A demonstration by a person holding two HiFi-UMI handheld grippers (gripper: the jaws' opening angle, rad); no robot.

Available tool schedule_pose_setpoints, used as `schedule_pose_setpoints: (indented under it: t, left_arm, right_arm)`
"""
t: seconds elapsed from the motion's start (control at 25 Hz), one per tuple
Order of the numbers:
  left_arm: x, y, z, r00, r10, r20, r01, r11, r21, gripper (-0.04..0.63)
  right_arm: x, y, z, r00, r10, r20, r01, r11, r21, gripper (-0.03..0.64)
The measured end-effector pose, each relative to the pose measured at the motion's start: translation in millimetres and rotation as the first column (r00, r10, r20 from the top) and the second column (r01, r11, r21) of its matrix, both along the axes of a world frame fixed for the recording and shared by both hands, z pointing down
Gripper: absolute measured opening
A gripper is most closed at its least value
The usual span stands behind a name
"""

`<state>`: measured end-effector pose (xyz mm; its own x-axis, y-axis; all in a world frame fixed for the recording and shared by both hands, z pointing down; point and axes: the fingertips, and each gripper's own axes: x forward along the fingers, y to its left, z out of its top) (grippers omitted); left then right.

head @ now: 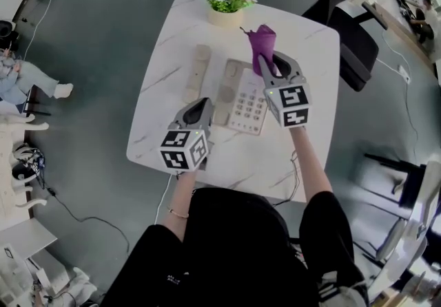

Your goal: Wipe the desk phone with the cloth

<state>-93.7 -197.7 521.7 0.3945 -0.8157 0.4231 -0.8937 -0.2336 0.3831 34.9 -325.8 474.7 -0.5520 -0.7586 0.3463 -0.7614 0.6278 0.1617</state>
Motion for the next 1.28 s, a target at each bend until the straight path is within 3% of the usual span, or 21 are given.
schedule_pose_setpoints:
  t: [0.24, 0.44, 0.8, 1.28]
  left_arm:
    - [-7, -1, 4, 1.000, -0.018, -0.001, 0.018, 1.000, -0.010, -0.003]
    - [-11, -1, 8, 1.000, -0.026, 0.000, 0.026, 0.999, -0.020, -0.003]
    - [-9, -2, 10, 1.000, -0.027, -0.002, 0.027, 0.999, -0.025, -0.003]
    - [-7, 2, 13, 1.000, -0.031, -0.005, 0.031, 0.999, -0.030, -0.003]
  right_arm:
    - [-14, -17, 7, 0.976, -0.030, -0.214, 0.058, 0.991, 0.124, 0.037]
    - [-30, -14, 35, 0.932, -0.113, -0.345, 0.156, 0.983, 0.099, 0.037]
    - [-42, 1, 65, 0.918, -0.204, -0.340, 0.210, 0.977, -0.018, 0.037]
    - [-48, 14, 82, 0.897, -0.280, -0.342, 0.261, 0.960, -0.102, 0.037]
